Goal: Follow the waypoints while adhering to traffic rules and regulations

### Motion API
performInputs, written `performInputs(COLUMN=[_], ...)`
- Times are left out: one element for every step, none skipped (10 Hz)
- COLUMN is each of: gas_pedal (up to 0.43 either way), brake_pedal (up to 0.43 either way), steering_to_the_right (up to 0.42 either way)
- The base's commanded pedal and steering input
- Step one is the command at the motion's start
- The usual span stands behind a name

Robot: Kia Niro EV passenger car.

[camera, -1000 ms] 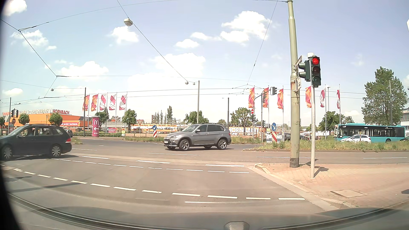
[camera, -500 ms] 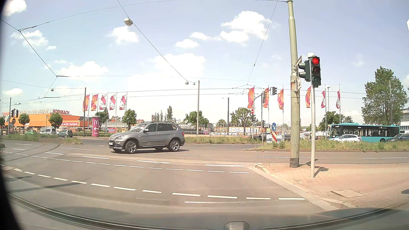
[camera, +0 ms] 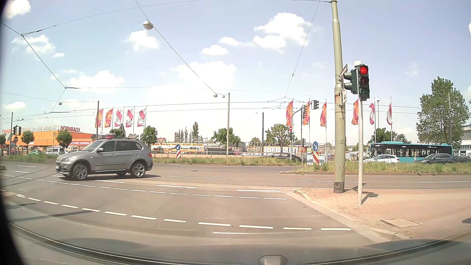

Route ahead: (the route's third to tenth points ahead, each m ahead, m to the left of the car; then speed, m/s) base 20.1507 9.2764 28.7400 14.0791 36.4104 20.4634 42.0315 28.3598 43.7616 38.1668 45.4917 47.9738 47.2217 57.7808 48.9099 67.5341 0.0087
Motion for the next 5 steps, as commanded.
performInputs(gas_pedal=[0.0, 0.0, 0.0, 0.0, 0.0], brake_pedal=[0.348, 0.348, 0.348, 0.348, 0.348], steering_to_the_right=[-0.048, -0.048, -0.048, -0.048, -0.049])
